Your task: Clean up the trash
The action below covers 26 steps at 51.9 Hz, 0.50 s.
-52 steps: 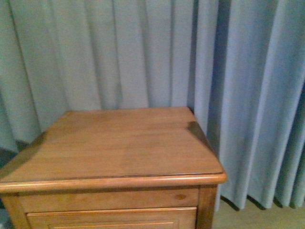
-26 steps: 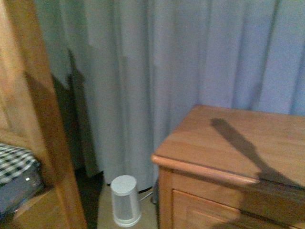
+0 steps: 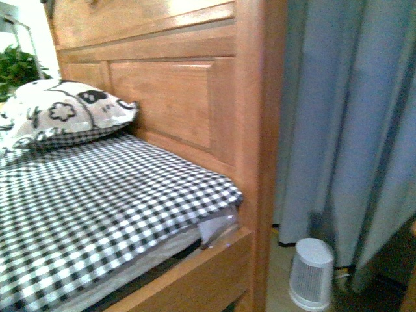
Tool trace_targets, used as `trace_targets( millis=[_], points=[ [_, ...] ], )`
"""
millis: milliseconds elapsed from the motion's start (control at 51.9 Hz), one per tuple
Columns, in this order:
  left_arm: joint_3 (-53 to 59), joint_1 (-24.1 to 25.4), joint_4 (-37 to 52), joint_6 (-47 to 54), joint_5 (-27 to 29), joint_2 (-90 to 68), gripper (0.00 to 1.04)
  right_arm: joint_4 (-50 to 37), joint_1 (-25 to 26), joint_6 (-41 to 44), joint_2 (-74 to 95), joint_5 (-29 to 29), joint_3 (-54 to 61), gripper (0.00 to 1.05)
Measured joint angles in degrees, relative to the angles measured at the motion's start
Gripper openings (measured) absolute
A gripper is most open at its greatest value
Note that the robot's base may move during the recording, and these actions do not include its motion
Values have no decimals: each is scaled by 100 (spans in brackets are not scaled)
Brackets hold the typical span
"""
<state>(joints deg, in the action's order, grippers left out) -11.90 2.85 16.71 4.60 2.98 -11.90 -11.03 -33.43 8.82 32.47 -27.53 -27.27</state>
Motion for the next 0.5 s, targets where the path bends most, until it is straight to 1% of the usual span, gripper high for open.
trace_targets(
  millis=[501],
  points=[
    [0,0,0,0,0,-7,28,0,2,2,2,-15,2,18]
  ],
)
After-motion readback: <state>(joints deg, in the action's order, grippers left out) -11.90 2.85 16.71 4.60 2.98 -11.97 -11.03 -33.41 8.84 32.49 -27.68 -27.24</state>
